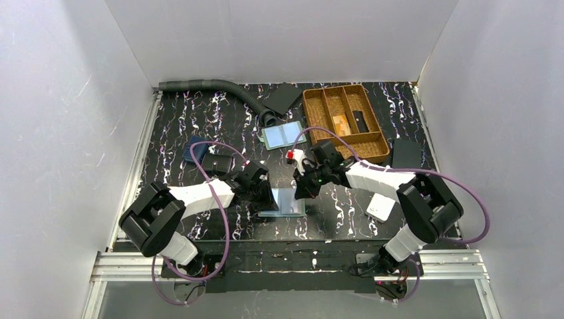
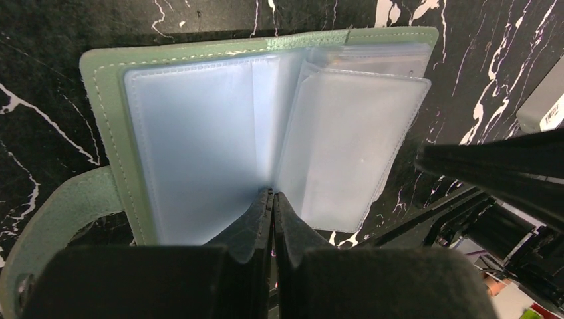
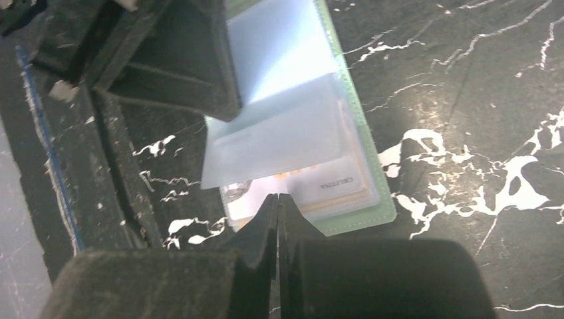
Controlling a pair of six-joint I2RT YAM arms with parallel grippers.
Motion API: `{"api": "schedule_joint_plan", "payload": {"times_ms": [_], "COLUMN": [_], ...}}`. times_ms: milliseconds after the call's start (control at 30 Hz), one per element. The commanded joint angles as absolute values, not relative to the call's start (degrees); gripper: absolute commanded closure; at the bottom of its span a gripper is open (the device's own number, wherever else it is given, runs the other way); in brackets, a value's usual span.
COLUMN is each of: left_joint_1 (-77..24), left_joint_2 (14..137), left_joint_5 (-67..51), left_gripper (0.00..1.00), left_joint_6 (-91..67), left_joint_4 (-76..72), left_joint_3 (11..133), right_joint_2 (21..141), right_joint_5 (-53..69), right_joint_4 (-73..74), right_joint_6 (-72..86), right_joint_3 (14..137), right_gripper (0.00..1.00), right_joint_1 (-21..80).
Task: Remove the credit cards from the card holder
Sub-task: Remove the credit card from the card holder.
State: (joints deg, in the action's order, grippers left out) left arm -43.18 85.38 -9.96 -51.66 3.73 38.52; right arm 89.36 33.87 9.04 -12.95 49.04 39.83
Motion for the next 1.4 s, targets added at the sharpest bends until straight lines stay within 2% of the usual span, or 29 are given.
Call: {"api": "schedule_joint_plan", "payload": {"times_ms": [0,533,633,767,933,1100,1367], "left_joint_1": [-42.65,-42.19,-42.03,-41.61,-40.37,-39.25,-38.11], "left_joint_2": [83.75,83.16,81.24,74.33,60.5,49.56,39.27], "left_joint_5": [-11.78,-12.65,-12.8,-10.92,-6.27,-9.47,-18.94], "left_gripper": [1.0,1.0,0.96,0.77,0.42,0.03,0.02], "left_joint_6": [-52.18,-52.57,-52.58,-52.65,-51.28,-48.43,-50.21], "left_joint_4": [2.21,1.03,1.39,4.51,12.16,14.53,1.19], "left_joint_3": [37.13,35.86,35.61,34.72,33.11,29.8,20.16], "right_joint_2": [92.5,97.57,99.45,100.88,103.91,108.57,113.04], "right_joint_5": [28.27,30.19,31.44,32.83,34.05,35.96,43.16], "right_joint_4": [7.86,6.73,7.78,9.7,11.69,12.25,14.99], "right_joint_6": [-10.34,-7.22,-6.78,-7.03,-7.08,-4.76,-3.23], "right_joint_3": [52.81,56.03,58.06,60.56,65.01,70.0,75.23], "right_gripper": [0.97,0.97,0.98,0.97,0.97,0.96,0.92], "right_joint_1": [40.34,43.7,44.21,44.37,45.74,48.55,48.67]}}
